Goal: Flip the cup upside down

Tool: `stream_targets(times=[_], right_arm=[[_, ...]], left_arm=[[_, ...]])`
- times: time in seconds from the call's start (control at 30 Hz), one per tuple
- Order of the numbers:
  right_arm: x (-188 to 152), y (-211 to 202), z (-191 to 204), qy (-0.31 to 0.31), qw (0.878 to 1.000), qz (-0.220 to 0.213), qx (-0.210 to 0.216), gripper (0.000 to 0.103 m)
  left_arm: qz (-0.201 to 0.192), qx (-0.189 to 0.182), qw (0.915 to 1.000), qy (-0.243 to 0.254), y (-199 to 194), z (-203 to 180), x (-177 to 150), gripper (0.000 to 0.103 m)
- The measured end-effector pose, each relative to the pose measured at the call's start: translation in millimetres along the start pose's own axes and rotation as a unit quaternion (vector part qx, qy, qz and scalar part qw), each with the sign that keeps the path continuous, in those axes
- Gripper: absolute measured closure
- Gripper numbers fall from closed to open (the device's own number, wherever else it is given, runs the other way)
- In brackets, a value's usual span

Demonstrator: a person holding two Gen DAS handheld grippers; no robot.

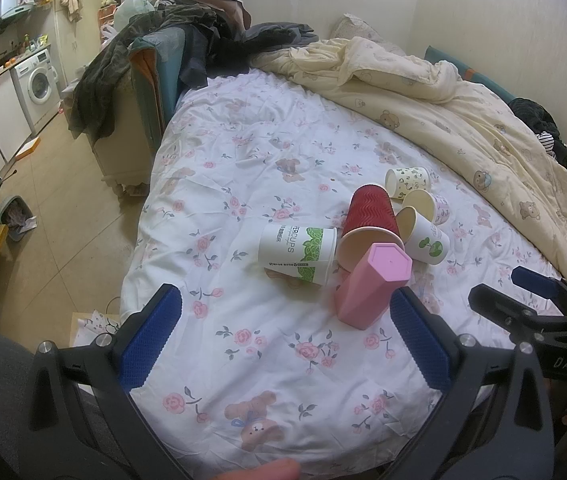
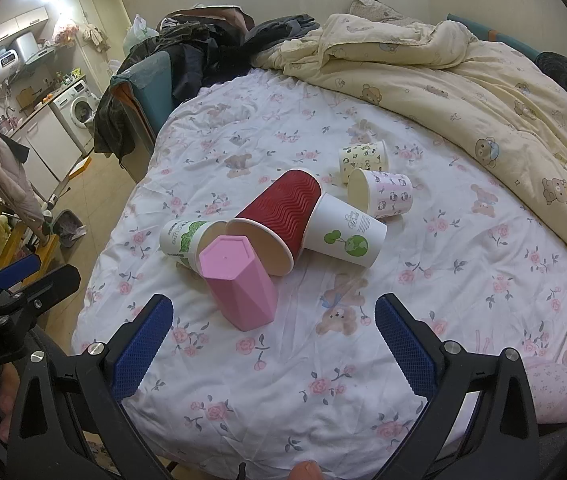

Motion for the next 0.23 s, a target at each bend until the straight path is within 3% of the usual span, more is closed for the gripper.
stream_targets(times=[0.23], right_arm=[[0.7, -0.4, 0.2, 0.000, 1.000, 0.000, 0.000, 0.000]], left_arm=[[-0.001, 0.000, 1.0000, 0.000, -0.1, -0.1, 0.2, 0.000]])
Point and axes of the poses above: each gripper's, at about its wrist camera, not at the fingertips, and y roughly the way its jaws point, z to its left, x to its top, the point moved 6 cm from there along y, roughly the way its jaws point, and after that the axes turned 14 degrees about -x, right-handed, at the moved point
